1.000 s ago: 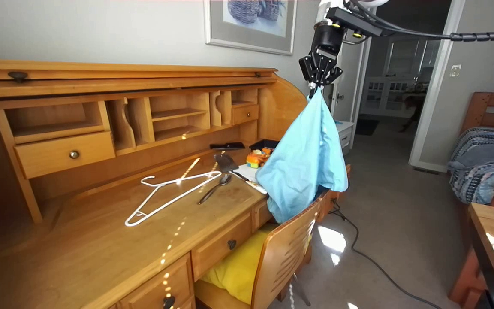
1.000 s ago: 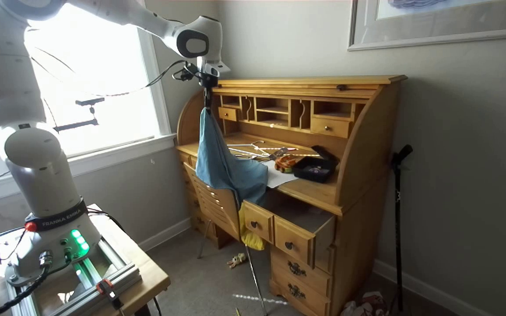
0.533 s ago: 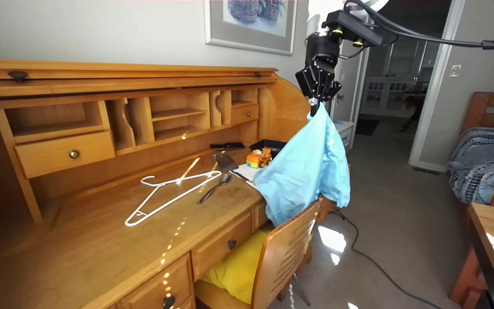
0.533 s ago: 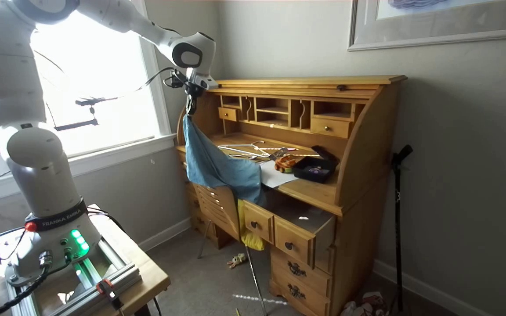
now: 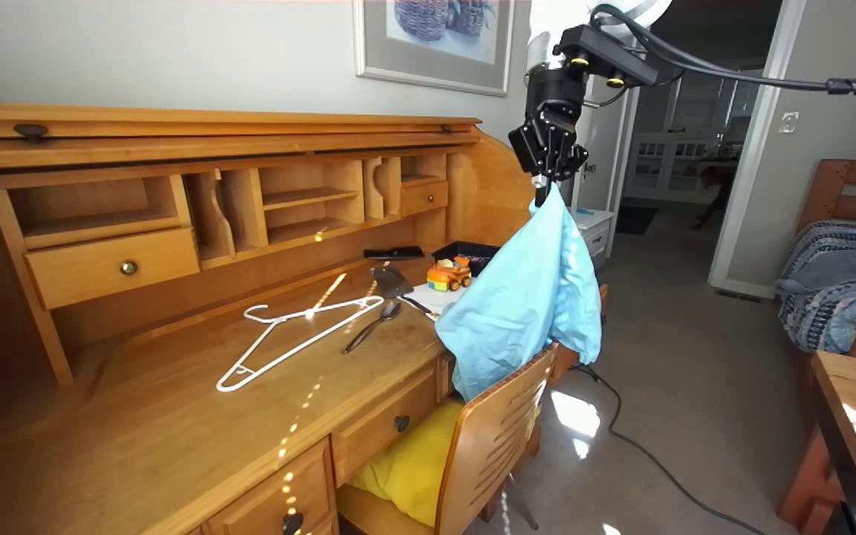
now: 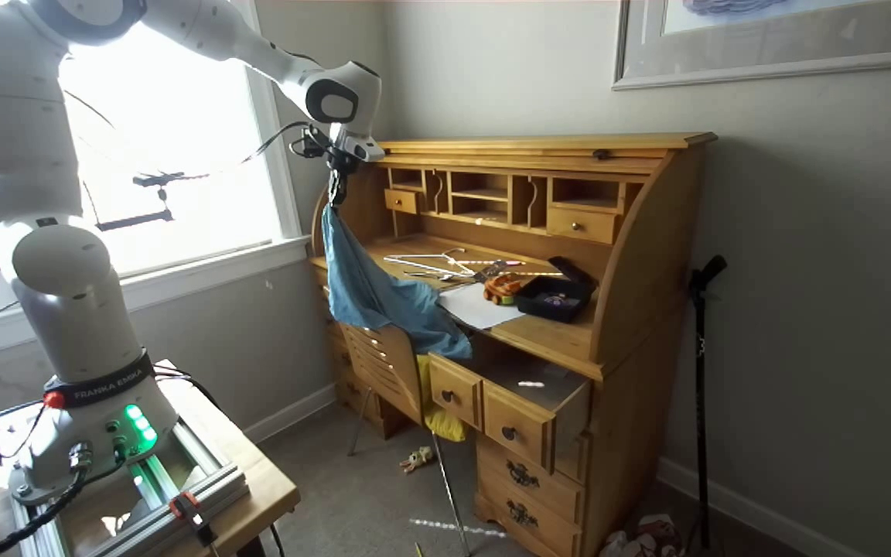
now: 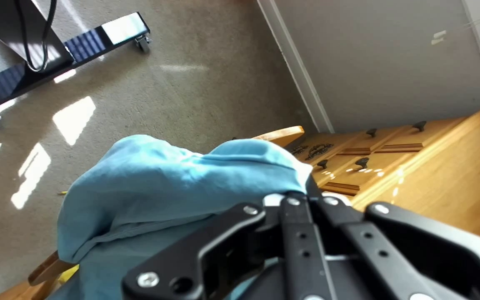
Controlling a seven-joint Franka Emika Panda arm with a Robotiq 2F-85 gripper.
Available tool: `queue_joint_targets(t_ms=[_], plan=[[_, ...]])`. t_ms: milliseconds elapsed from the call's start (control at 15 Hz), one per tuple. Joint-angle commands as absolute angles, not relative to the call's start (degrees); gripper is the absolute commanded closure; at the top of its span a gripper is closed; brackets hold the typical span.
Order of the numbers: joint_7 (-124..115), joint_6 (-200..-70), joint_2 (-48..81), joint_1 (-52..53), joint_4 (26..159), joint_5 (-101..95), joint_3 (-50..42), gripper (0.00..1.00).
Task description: Pick up the blue cloth and put it on the chair
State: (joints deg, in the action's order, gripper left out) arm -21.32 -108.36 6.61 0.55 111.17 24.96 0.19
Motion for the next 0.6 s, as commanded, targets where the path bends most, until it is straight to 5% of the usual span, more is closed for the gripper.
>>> queue_joint_targets(t_ms=[0,533], plan=[[-20.94,-106.61,8.62,0.37,111.04,25.54,0.16,0.99],[-18.22,-107.23,14.82,0.40,119.40,29.10,0.40,0.99]])
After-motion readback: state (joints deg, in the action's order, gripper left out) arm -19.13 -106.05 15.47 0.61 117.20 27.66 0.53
